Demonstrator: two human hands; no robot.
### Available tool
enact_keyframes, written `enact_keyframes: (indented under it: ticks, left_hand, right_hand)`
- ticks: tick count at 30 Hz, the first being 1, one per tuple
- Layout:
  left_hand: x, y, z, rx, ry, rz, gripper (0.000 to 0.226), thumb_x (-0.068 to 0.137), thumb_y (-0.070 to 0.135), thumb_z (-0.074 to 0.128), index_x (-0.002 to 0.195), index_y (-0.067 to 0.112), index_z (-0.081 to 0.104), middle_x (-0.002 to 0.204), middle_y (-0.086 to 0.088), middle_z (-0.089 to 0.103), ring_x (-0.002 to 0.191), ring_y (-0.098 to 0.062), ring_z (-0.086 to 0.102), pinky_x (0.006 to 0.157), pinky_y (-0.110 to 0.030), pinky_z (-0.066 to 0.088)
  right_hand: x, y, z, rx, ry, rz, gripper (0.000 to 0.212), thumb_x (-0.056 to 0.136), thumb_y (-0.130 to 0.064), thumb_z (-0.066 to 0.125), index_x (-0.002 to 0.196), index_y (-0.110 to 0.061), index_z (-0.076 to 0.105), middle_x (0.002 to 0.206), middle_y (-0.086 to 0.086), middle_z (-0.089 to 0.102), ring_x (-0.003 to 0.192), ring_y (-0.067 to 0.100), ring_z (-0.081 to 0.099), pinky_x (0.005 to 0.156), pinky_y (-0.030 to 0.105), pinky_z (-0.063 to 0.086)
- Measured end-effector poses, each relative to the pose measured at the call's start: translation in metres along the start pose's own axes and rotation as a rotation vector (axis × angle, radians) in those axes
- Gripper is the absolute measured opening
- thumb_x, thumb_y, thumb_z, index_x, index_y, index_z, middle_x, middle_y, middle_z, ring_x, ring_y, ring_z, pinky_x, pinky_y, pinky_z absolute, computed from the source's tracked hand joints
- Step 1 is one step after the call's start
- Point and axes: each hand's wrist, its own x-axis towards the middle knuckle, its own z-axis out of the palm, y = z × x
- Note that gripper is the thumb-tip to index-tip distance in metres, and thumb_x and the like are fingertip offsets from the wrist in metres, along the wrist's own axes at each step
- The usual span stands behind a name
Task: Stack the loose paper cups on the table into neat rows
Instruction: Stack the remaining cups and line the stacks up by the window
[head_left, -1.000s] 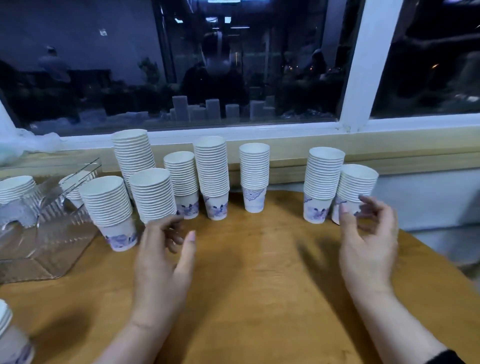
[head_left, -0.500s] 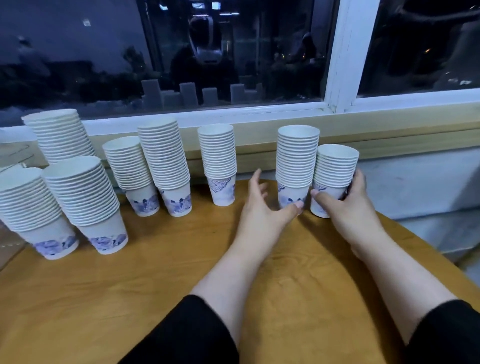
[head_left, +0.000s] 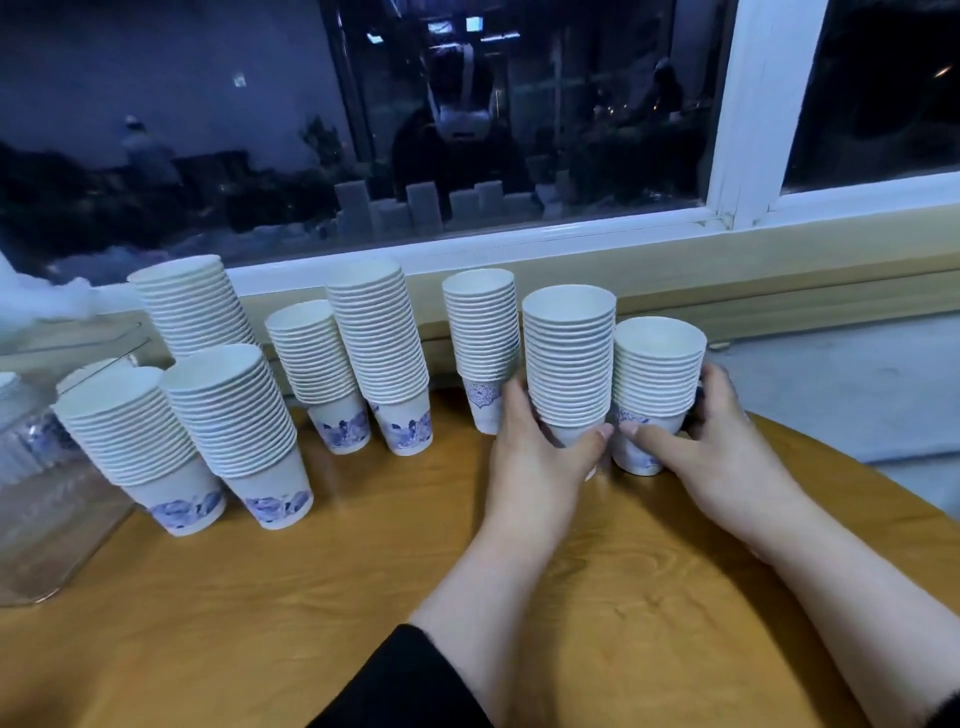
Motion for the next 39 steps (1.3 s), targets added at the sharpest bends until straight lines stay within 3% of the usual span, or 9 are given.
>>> enact_keyframes:
  ticks: [3,9,12,16,22,25,30,34,39]
  left_hand:
    - [-0.014,-0.003,-0.032,0.044,0.028,-0.003,0.073,0.076,0.024,0.086,0.134,0.035,0.043,0.127,0.022,0.062,0.115,0.008,0.057,0.095,-0.015,0.047]
    - [-0.030,-0.007,-0.096,0.093,0.119,-0.042,0.071,0.076,0.027,0.085,0.133,0.040,0.043,0.122,0.026,0.063,0.113,0.009,0.057,0.094,-0.020,0.048]
    - [-0.036,-0.009,-0.118,0.081,0.130,-0.061,0.073,0.077,0.025,0.085,0.135,0.038,0.043,0.121,0.028,0.062,0.112,0.014,0.057,0.094,-0.013,0.048]
    - [-0.040,-0.016,-0.134,0.071,0.138,-0.062,0.073,0.078,0.025,0.085,0.137,0.037,0.044,0.128,0.023,0.062,0.119,0.006,0.058,0.102,-0.027,0.049]
    - [-0.045,-0.023,-0.141,0.047,0.147,-0.072,0.080,0.075,0.018,0.086,0.140,0.039,0.044,0.134,0.022,0.060,0.124,0.001,0.057,0.101,-0.027,0.051]
    - [-0.057,-0.022,-0.148,0.114,0.236,-0.094,0.086,0.069,0.037,0.087,0.143,0.032,0.042,0.132,0.013,0.055,0.118,-0.003,0.057,0.099,-0.035,0.052]
    - [-0.098,0.004,-0.163,0.192,0.320,-0.041,0.045,0.081,0.036,0.081,0.114,0.036,0.050,0.104,0.014,0.052,0.090,-0.008,0.057,0.083,-0.037,0.054]
    - [-0.135,0.038,-0.184,0.179,0.261,-0.001,0.027,0.089,0.039,0.068,0.104,0.049,0.049,0.095,0.018,0.056,0.082,-0.006,0.058,0.080,-0.034,0.054]
    - [-0.180,0.084,-0.250,0.169,0.245,0.079,0.014,0.093,0.032,0.066,0.106,0.028,0.064,0.094,0.015,0.062,0.079,-0.005,0.060,0.078,-0.032,0.054]
  right_hand:
    - [-0.007,-0.009,0.013,-0.038,-0.053,-0.015,0.070,0.075,-0.031,0.083,0.130,-0.034,0.040,0.124,-0.018,0.062,0.110,0.000,0.061,0.097,0.035,0.049]
    - [-0.027,-0.032,0.056,0.040,-0.089,-0.017,0.067,0.077,-0.021,0.083,0.128,-0.035,0.042,0.120,-0.021,0.062,0.103,-0.010,0.061,0.084,0.015,0.050]
    - [-0.035,-0.038,0.076,0.087,-0.120,-0.006,0.073,0.077,-0.023,0.083,0.135,-0.034,0.040,0.124,-0.020,0.061,0.107,-0.005,0.062,0.094,0.028,0.051]
    - [-0.041,-0.044,0.099,0.090,-0.138,-0.009,0.077,0.071,-0.037,0.082,0.134,-0.043,0.038,0.126,-0.020,0.062,0.113,0.002,0.062,0.099,0.041,0.051]
    - [-0.048,-0.051,0.118,0.032,-0.167,0.001,0.085,0.070,-0.038,0.082,0.138,-0.051,0.032,0.128,-0.021,0.061,0.117,0.003,0.060,0.102,0.042,0.048]
    - [-0.060,-0.060,0.119,0.112,-0.060,0.044,0.091,0.079,-0.022,0.082,0.151,-0.032,0.027,0.140,-0.010,0.054,0.124,0.003,0.055,0.105,0.031,0.044]
    - [-0.105,-0.093,0.118,0.062,0.246,-0.053,0.033,0.092,-0.020,0.065,0.123,-0.016,0.056,0.103,0.004,0.065,0.083,-0.014,0.058,0.069,-0.001,0.040]
    - [-0.145,-0.105,0.137,0.044,0.062,-0.055,0.008,0.095,-0.020,0.061,0.103,-0.022,0.063,0.095,-0.003,0.069,0.083,-0.006,0.063,0.070,0.003,0.043]
    - [-0.193,-0.127,0.168,0.055,-0.121,-0.038,0.006,0.094,-0.029,0.062,0.099,-0.029,0.063,0.095,-0.007,0.071,0.091,0.013,0.068,0.078,0.028,0.050]
